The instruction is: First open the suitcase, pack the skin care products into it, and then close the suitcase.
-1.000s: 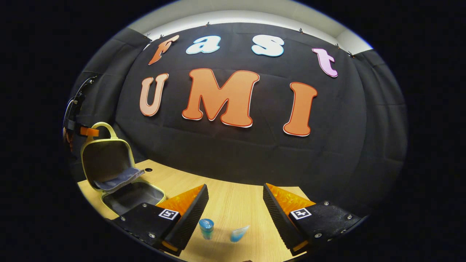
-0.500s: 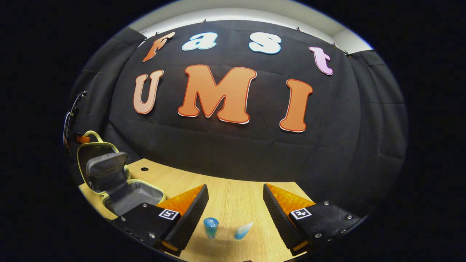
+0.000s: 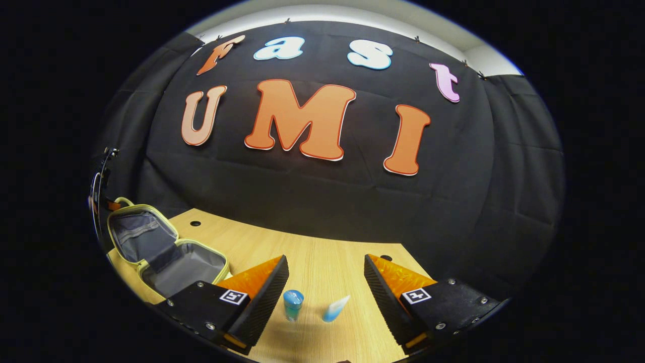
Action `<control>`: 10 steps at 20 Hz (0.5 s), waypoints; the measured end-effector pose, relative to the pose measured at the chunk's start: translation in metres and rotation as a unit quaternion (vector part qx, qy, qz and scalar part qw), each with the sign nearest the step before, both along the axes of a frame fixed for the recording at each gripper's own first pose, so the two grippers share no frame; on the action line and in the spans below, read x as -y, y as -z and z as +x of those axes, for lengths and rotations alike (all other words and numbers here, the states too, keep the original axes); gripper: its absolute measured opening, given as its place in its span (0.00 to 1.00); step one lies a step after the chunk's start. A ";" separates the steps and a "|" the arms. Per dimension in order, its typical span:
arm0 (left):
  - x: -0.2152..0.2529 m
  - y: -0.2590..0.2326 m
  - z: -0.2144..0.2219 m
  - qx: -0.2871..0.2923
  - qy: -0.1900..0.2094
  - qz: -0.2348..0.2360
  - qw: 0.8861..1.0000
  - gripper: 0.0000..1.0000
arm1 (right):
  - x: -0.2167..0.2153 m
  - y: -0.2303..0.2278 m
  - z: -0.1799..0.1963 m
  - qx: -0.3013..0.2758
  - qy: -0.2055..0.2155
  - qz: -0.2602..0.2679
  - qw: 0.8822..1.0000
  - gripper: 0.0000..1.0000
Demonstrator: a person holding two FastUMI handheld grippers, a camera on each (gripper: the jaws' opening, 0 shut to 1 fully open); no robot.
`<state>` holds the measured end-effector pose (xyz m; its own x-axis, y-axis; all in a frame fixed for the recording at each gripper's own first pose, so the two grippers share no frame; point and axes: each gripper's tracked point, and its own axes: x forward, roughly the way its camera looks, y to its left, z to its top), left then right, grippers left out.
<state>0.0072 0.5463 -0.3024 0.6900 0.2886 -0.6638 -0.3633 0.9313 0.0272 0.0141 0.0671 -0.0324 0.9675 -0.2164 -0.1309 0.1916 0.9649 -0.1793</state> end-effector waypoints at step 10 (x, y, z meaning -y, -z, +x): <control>0.011 -0.007 -0.009 0.013 -0.054 0.014 0.998 0.38 | 0.017 0.015 -0.006 -0.016 0.025 0.015 0.999 0.95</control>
<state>-0.0022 0.5352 -0.2956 0.6703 0.3798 -0.6376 -0.4624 0.8857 0.0414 0.0086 0.0504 -0.0475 0.9511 -0.2591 -0.1682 0.2336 0.9595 -0.1573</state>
